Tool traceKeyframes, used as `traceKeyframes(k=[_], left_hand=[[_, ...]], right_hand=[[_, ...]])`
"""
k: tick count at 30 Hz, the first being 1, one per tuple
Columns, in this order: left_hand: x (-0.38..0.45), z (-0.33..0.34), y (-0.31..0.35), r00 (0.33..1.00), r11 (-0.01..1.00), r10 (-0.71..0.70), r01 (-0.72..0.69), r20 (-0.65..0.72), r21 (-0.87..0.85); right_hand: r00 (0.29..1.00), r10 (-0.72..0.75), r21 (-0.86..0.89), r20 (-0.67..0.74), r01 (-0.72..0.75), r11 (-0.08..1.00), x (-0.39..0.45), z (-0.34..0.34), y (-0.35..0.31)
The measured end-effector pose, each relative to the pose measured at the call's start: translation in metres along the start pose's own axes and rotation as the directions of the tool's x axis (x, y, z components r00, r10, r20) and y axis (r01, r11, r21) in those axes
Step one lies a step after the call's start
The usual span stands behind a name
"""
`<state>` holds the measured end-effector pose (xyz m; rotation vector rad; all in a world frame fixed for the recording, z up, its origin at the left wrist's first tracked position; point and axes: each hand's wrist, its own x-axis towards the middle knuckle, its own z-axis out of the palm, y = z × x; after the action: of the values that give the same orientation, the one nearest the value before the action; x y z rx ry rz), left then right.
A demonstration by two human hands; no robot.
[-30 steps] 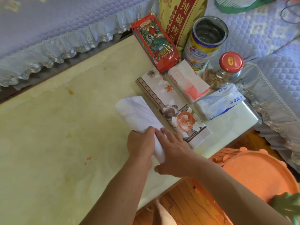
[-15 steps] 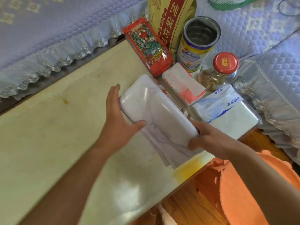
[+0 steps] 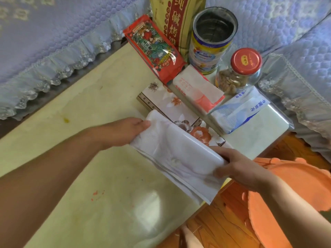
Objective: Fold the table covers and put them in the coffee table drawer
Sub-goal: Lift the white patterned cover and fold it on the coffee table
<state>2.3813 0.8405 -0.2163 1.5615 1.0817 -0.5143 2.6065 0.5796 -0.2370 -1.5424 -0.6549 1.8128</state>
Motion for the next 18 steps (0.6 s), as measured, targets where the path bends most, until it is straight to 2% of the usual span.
traceKeyframes(k=[2, 4, 6, 9, 12, 14, 16, 17, 18], left_hand=[[0.009, 0.023, -0.003, 0.954, 0.96, 0.023, 0.062, -0.298, 0.273], [0.016, 0.032, -0.014, 0.876, 0.929, 0.108, 0.08, -0.471, 0.362], [0.022, 0.025, -0.027, 0.853, 0.923, 0.167, 0.042, -0.495, 0.383], [0.029, 0.014, -0.042, 0.87, 0.923, 0.235, -0.061, -0.433, 0.379], [0.039, 0.012, -0.041, 0.866, 0.929, 0.278, -0.133, -0.415, 0.344], [0.051, 0.009, -0.043, 0.874, 0.942, 0.262, -0.14, -0.409, 0.304], [0.058, 0.009, -0.05, 0.883, 0.927, 0.25, -0.1, -0.398, 0.362], [0.062, 0.013, -0.056, 0.861, 0.875, 0.283, -0.051, -0.422, 0.482], [0.062, 0.02, -0.06, 0.832, 0.804, 0.3, 0.043, -0.467, 0.592]], right_hand=[[0.999, 0.008, 0.144, -0.048, -0.001, 0.99, 0.0, 0.01, 0.004], [0.998, 0.0, 0.225, -0.057, 0.013, 0.974, 0.004, 0.023, 0.006], [0.999, -0.011, 0.239, -0.031, 0.018, 0.971, 0.008, 0.034, 0.007], [1.0, -0.01, 0.187, -0.018, 0.014, 0.982, 0.016, 0.039, 0.012], [0.97, 0.035, 0.141, -0.242, -0.001, 0.99, 0.029, 0.038, 0.024], [0.938, 0.034, 0.014, -0.346, -0.032, 0.999, 0.038, 0.048, 0.028], [0.921, 0.036, -0.207, -0.389, -0.125, 0.97, 0.043, 0.067, 0.033], [0.895, 0.03, -0.367, -0.444, -0.213, 0.906, 0.043, 0.078, 0.035], [0.849, -0.052, -0.551, -0.525, -0.293, 0.782, 0.042, 0.087, 0.038]])
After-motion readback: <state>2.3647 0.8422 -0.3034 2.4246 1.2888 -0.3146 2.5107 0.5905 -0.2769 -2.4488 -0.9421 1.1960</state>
